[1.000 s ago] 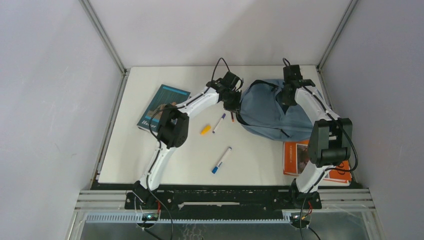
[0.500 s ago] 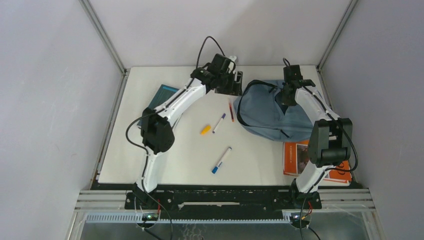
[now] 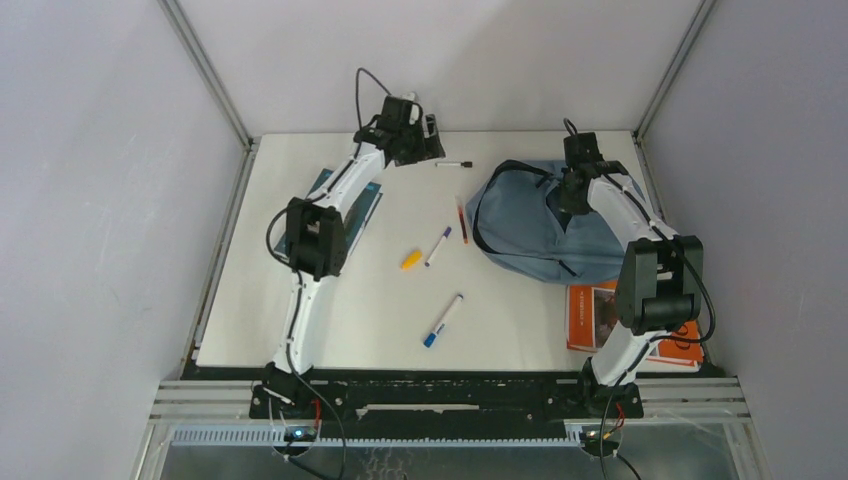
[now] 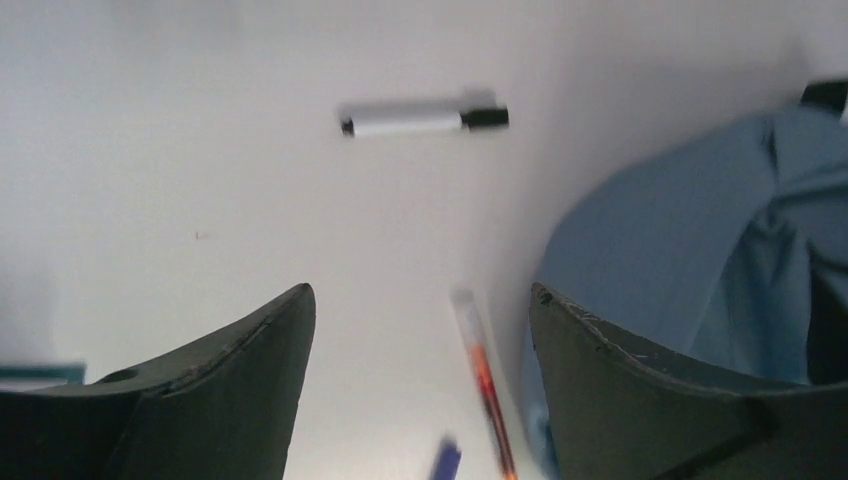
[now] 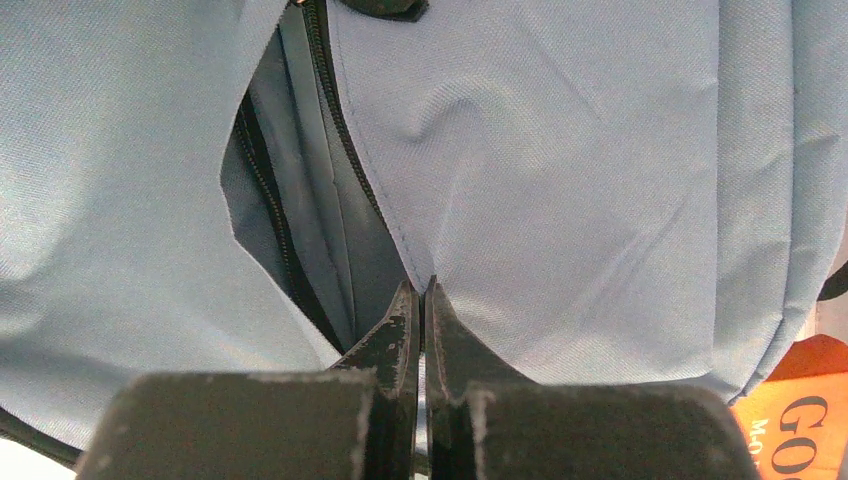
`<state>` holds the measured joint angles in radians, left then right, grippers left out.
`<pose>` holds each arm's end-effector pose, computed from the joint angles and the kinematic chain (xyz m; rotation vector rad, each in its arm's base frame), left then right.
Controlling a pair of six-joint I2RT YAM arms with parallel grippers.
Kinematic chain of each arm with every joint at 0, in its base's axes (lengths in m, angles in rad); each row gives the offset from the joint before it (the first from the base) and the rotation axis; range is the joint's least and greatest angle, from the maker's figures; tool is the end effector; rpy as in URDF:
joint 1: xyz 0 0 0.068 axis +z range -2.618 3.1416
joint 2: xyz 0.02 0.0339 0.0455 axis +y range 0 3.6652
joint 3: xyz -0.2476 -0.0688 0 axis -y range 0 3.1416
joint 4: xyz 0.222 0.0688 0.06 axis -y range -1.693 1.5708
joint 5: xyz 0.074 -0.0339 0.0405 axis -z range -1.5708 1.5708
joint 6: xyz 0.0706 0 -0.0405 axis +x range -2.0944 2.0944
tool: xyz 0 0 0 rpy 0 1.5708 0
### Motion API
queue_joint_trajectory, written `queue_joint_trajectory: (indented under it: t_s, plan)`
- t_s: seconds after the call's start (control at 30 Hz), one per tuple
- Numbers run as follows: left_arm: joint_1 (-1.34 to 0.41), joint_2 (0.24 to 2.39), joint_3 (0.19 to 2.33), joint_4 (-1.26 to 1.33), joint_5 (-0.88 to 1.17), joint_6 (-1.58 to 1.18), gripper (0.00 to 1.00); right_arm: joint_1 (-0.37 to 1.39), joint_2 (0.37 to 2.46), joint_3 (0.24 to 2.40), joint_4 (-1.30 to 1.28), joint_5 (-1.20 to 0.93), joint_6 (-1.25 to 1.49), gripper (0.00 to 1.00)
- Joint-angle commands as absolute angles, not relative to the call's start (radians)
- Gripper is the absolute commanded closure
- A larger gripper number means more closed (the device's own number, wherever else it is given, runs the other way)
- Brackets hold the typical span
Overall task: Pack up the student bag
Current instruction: Adjust the stationery at the center of the board.
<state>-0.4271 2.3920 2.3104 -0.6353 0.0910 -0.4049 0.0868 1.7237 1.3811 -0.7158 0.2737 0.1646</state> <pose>0.4854 -0.2279 0.2291 0.0745 2.3415 -0.5281 0.3569 0.0119 0.2164 0.1940 2.5828 -0.2686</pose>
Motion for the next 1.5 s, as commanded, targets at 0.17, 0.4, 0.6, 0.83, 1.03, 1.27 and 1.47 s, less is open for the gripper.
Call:
queue_joint_trajectory:
  t_s: [0.17, 0.4, 0.6, 0.83, 1.03, 1.27, 1.47]
  plan:
    - [-0.359, 2.599, 2.436, -0.146, 0.215, -0.967, 0.18, 0.1, 1.735, 1.38, -0.695, 0.223, 0.203, 1.0]
    - [-0.359, 2.722, 2.492, 0.033, 0.068, -1.201, 0.15, 0.1, 1.769, 1.38, -0.695, 0.207, 0.206, 1.0]
    - [-0.366, 2.816, 2.546, 0.104, -0.03, -1.33, 0.13, 0.101, 1.774, 1.379, -0.702, 0.201, 0.209, 1.0]
    - [-0.392, 2.851, 2.559, 0.06, -0.011, -1.354, 0.14, 0.102, 1.785, 1.395, -0.711, 0.2, 0.209, 1.0]
    - [-0.395, 2.782, 2.43, 0.026, 0.106, -1.308, 0.2, 0.104, 1.799, 1.406, -0.714, 0.196, 0.21, 1.0]
    - [-0.397, 2.737, 2.382, -0.031, 0.153, -1.216, 0.23, 0.112, 1.793, 1.406, -0.715, 0.195, 0.209, 1.0]
    - [-0.398, 2.67, 2.301, -0.104, 0.16, -1.093, 0.26, 0.118, 1.793, 1.405, -0.712, 0.186, 0.207, 1.0]
